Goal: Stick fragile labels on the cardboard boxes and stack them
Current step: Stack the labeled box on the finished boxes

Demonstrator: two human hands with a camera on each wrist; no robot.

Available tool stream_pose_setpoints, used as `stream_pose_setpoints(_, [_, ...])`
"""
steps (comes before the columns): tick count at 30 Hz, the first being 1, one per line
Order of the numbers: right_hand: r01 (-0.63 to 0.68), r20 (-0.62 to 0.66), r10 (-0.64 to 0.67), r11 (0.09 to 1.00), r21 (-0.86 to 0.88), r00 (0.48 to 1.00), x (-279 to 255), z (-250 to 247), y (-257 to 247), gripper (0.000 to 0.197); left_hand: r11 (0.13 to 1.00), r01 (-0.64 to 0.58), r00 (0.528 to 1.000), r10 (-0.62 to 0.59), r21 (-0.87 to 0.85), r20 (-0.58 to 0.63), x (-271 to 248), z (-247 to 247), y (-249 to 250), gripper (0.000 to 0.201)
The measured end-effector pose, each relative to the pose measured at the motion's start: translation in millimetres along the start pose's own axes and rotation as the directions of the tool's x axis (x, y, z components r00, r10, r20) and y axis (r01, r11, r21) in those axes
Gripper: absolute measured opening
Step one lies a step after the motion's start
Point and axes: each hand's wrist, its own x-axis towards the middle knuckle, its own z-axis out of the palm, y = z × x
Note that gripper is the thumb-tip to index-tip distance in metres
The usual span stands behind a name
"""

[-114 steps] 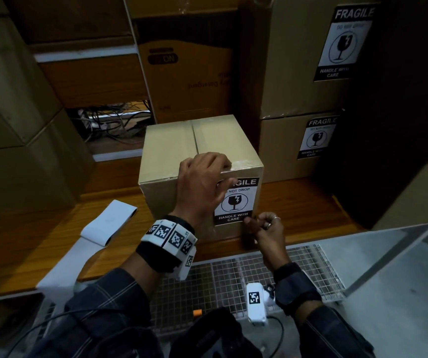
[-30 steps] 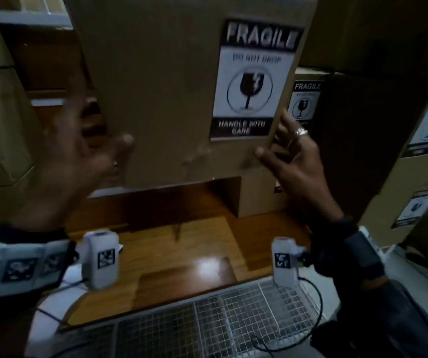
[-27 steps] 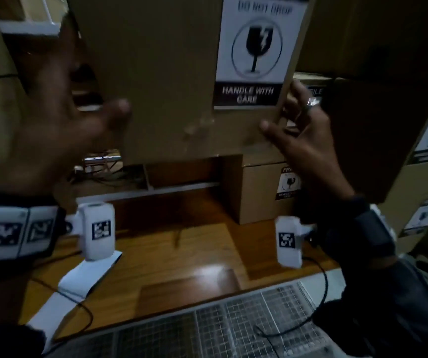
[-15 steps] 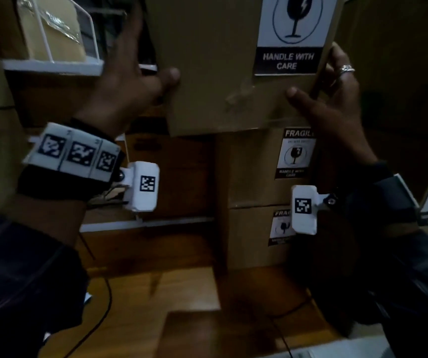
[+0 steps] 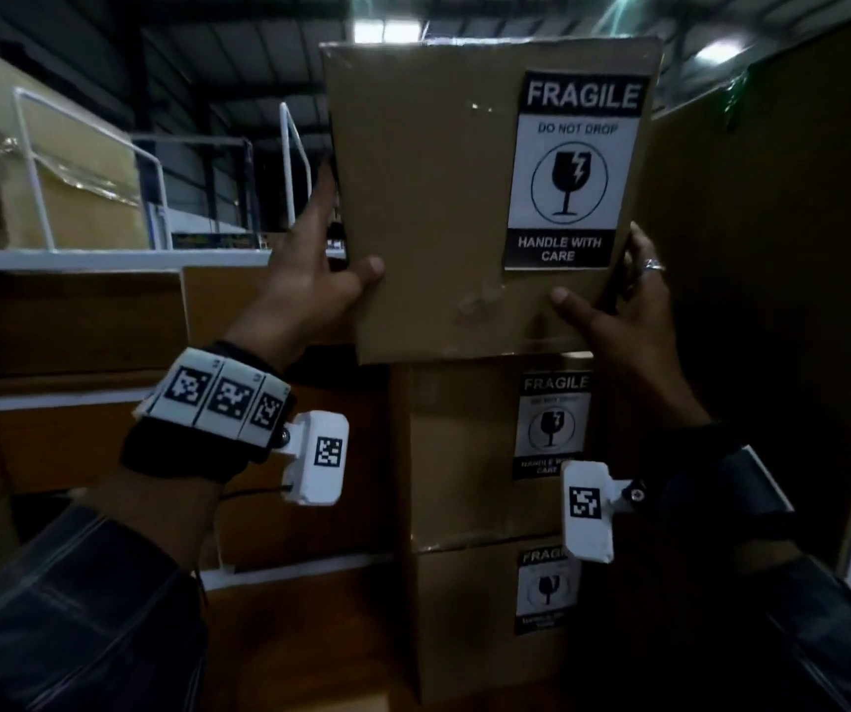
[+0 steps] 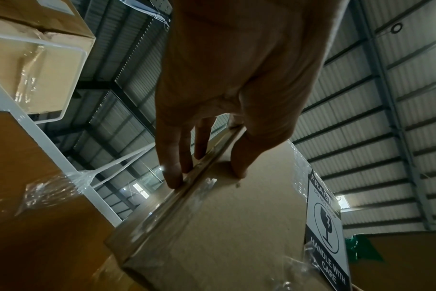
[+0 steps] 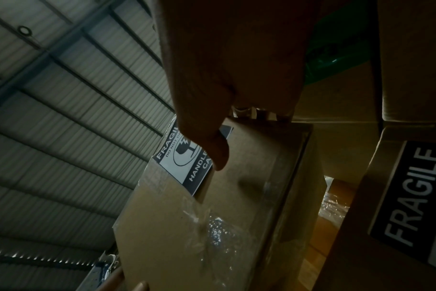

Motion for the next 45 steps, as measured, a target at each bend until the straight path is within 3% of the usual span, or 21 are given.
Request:
stream_pose_setpoints(16, [-0.072,-0.084,0.070,0.997,-0.024,0.994,28,17,31,0.095,0.998,0.049,0.995,-0.046,-0.031,0.085,39,14,-31,0.096])
stream_pose_setpoints(26, [-0.104,-0.148,0.077,0.978,-0.179,0.986,38,17,56,0.105,0.999,0.034,0.996,-0.035,0.006,0.086,47,38,-36,0.087])
stream_pose_setpoints(31, [0.024,-0.151,-0.090,0.920,-0.390,0.984,34,13,69,0.096,0.998,0.052,0.993,-0.049,-0.025,0.103,38,51,-40,0.092])
stream_pose_setpoints(36, [-0.038,-0.148,-0.075,0.767,-0.641,0.986,30,19,73,0.087,1.000,0.013,0.998,-0.014,0.019,0.069,36,62,-45,0.095])
stream_pose_setpoints(39, [0.028,-0.124,-0.155,0.725,-0.688,0.980,25,26,83,0.079,0.998,-0.009,0.999,0.007,0.068,0.035,38,70,-49,0.094])
stream_pose_setpoints(45, [0.013,-0.118,-0.129,0.725,-0.688,0.985,29,26,90,0.075,0.995,-0.019,1.000,0.017,0.099,0.018,41,80,-57,0.099])
